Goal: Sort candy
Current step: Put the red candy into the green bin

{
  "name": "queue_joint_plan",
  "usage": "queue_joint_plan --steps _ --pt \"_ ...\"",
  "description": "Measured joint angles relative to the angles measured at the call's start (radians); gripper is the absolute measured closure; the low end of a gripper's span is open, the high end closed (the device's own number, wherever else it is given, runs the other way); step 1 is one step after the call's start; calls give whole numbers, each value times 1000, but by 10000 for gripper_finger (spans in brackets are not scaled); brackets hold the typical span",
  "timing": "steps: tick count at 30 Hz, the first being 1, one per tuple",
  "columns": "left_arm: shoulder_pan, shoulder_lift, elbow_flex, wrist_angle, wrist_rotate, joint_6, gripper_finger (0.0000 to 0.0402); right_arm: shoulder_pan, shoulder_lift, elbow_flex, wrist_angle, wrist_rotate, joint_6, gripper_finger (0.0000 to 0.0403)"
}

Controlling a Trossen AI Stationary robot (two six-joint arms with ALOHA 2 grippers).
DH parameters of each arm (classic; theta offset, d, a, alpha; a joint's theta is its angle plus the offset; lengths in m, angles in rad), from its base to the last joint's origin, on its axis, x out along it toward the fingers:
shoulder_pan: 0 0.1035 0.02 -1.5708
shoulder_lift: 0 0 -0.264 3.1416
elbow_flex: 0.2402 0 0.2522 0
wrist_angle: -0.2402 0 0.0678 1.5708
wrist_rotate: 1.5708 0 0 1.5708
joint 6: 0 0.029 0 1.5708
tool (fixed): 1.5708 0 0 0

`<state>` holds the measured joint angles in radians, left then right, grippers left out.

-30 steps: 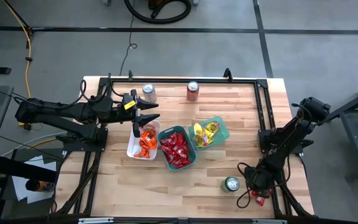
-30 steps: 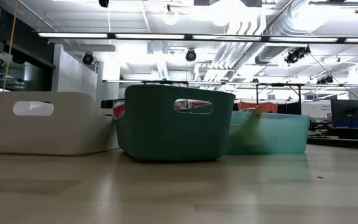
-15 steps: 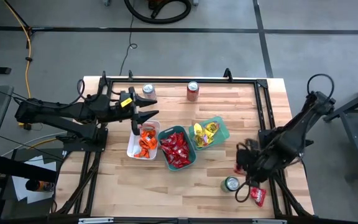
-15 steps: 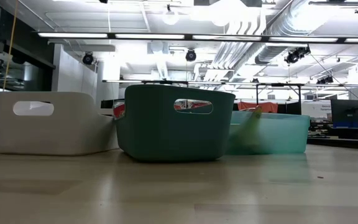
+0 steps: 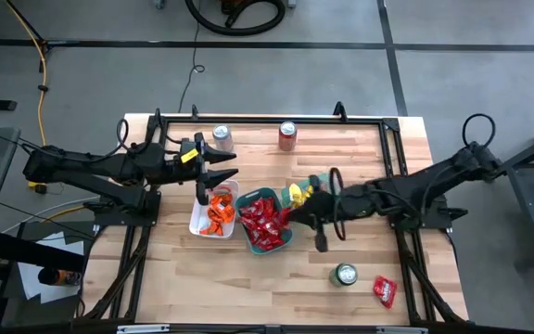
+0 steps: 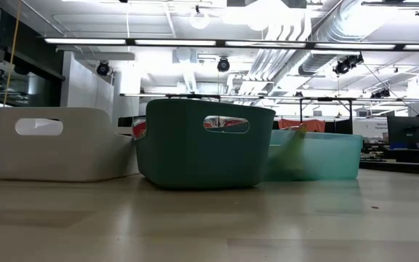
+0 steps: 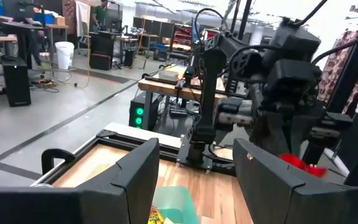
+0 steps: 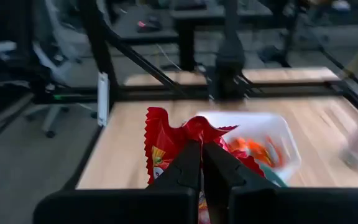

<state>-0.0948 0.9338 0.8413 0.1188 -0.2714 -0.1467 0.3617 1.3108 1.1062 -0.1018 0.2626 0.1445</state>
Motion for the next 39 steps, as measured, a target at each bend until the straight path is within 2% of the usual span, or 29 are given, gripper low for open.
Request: queue_joint_plan --steps 3,9,15,19,23,32,36,39 --pt "0 0 0 1 0 0 211 -44 38 -3 78 -86 -24 402" --pt "0 0 0 7 0 0 211 -69 75 -4 135 -160 -45 403" --pt "0 0 0 7 -1 0 211 -97 86 -4 179 -161 -58 403" --pt "0 0 0 6 -1 0 211 -135 141 -1 294 -173 -58 403" --pt "1 0 0 0 -1 0 211 -153 227 -1 339 -237 -56 403" --pt "1 0 0 -2 -1 1 211 -154 391 -1 329 -246 13 403" --pt "1 0 0 -2 -1 1 211 -154 427 -1 329 -245 66 400" --pt "1 0 0 -2 -1 1 211 -154 439 -1 322 -245 98 383"
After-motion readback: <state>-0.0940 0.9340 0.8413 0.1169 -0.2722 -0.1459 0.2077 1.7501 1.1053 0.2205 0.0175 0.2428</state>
